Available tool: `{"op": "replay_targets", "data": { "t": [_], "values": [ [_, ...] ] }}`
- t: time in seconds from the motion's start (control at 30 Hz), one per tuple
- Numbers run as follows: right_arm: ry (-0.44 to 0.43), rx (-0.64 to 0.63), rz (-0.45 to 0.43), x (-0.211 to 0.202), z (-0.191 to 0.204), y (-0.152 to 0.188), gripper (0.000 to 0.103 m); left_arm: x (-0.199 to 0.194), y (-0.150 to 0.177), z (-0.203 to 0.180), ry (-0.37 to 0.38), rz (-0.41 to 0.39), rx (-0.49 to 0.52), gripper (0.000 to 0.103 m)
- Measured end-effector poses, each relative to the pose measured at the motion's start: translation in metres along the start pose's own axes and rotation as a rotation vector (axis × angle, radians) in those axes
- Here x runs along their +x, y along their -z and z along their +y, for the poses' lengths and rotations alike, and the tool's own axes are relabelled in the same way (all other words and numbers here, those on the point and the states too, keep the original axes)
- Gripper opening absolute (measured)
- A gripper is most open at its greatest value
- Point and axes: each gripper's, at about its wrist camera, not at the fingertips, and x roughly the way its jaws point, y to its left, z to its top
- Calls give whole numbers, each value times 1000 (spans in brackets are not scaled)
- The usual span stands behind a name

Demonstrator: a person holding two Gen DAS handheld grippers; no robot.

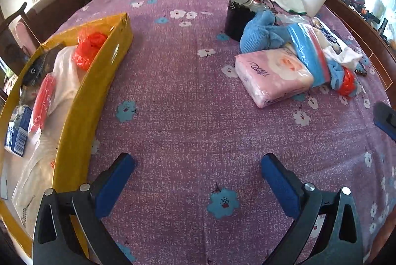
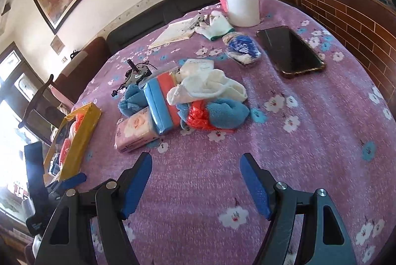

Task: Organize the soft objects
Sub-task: 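Move the right gripper back to the pile of items on the table, then grasp the red bag with blue cloth with right gripper while left grasps blue-red sponge bag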

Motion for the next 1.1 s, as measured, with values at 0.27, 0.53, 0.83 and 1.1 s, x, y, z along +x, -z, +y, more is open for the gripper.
{"op": "replay_targets", "data": {
  "t": [0.27,0.53,0.83,1.1],
  "values": [
    [30,-46,-16,30,25,-38,81,-4,7,0,-4,-10,-9,103],
    [84,-132,8,91,50,-72,82,-4,7,-2,-4,-10,-8,103],
    [-32,-247,120,103,65,-52,62,-3,7,-2,-4,-10,-7,103],
    [-375,-221,209,66,45,-31,71,-4,7,-2,-7,-12,-4,103]
  ]
}}
